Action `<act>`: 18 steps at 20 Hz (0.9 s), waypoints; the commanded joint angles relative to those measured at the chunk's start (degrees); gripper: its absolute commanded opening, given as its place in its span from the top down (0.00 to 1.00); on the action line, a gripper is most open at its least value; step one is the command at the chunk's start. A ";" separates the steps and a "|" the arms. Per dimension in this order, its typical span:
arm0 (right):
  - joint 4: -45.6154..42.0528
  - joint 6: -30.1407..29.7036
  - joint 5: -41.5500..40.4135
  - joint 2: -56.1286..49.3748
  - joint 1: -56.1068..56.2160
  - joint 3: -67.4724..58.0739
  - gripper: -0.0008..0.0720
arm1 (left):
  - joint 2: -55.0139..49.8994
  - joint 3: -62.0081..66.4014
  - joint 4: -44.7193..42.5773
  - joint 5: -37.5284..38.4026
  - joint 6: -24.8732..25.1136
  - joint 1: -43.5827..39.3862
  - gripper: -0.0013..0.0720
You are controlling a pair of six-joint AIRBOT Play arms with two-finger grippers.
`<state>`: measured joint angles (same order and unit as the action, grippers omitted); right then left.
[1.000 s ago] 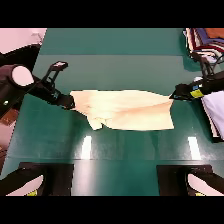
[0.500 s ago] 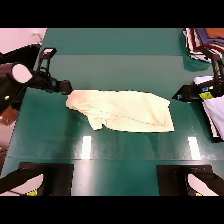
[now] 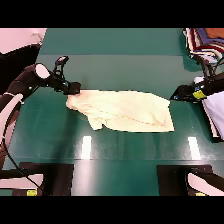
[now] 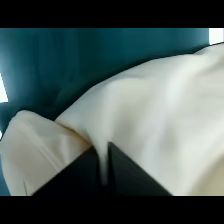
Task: Fold the shirts.
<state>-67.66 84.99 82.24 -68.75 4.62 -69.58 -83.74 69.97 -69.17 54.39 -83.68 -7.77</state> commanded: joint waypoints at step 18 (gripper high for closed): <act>14.01 -4.96 -17.62 -25.88 -6.91 -0.04 0.97 | -0.76 3.96 -1.38 -1.42 0.13 0.07 0.95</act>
<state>-55.07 82.70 68.66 -94.63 -3.09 -69.56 -84.64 73.34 -70.46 52.77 -83.55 -7.75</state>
